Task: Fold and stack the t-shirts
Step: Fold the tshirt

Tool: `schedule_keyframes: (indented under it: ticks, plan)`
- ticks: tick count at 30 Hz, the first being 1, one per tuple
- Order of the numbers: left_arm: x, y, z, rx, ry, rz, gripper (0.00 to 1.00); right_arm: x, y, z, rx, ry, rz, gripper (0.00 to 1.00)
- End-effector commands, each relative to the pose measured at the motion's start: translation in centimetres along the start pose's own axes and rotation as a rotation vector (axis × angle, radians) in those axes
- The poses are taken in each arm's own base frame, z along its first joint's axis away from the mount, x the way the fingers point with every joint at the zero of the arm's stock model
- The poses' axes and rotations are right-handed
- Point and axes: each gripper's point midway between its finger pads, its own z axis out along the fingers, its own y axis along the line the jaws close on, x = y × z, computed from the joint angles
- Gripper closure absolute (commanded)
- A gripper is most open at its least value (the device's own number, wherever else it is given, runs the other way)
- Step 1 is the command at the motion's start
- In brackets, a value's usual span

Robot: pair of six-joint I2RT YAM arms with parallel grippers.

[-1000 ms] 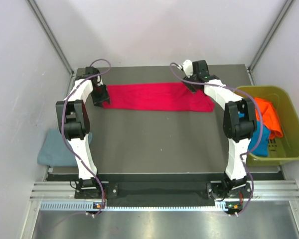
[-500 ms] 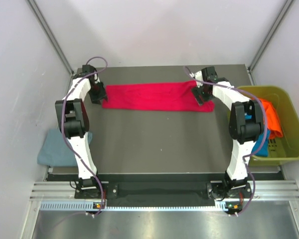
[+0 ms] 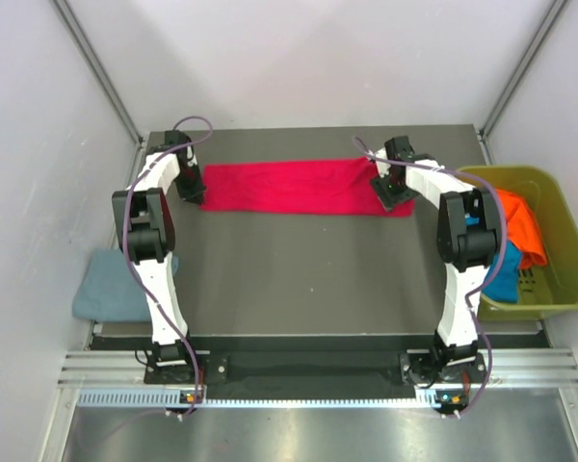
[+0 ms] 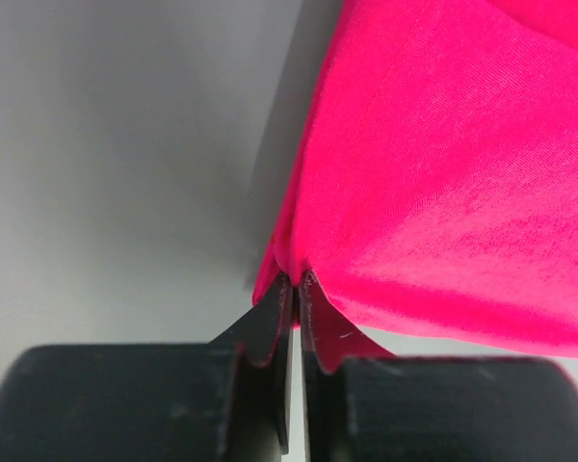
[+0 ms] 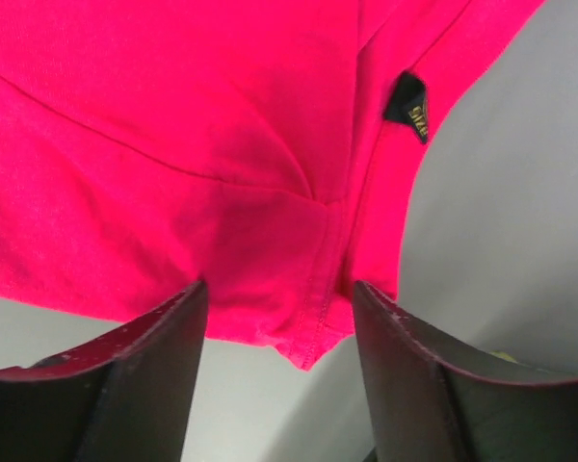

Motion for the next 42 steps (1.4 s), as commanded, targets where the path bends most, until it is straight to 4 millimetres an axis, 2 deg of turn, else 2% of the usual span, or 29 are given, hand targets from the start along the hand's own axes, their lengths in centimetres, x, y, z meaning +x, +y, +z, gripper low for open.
schedule_keyframes:
  ticks: [1,6,9,11,18,23,28,35,38,42]
  plan:
    - [-0.8,0.1,-0.9,-0.011,-0.036,0.014,0.97,-0.4,-1.1,-0.1,0.044,0.011,0.018,0.39]
    - [-0.5,0.2,-1.1,-0.014,-0.030,0.013,0.99,0.2,-2.1,0.0,0.089,0.035,0.022,0.42]
    - [-0.4,0.2,-1.1,-0.014,-0.030,0.013,1.00,-0.7,-3.0,-1.6,0.112,-0.001,0.033,0.44]
    - [-0.4,0.2,-1.1,-0.014,-0.030,0.015,1.00,-0.7,-3.2,-2.0,0.113,-0.006,0.037,0.45]
    - [-0.6,0.2,-1.3,-0.013,-0.035,0.015,1.00,1.1,-2.1,-2.0,0.069,0.034,0.048,0.46]
    - [-0.2,0.2,-1.4,-0.014,-0.027,0.017,1.00,2.2,-1.6,-1.9,0.042,0.060,0.058,0.52]
    - [-0.1,0.3,-1.5,-0.016,-0.026,0.019,1.00,2.3,-1.8,-2.6,0.048,0.054,0.069,0.49]
    - [-0.1,0.3,-1.7,-0.016,-0.029,0.021,1.00,2.2,-2.5,-3.8,0.051,0.031,0.087,0.50]
    - [-0.1,0.3,-1.7,-0.015,-0.031,0.019,1.00,2.7,-2.3,-3.3,0.036,0.043,0.089,0.53]
    - [-0.2,0.3,-2.1,-0.018,-0.037,0.024,1.00,3.7,-1.8,-1.3,0.006,0.083,0.087,0.60]
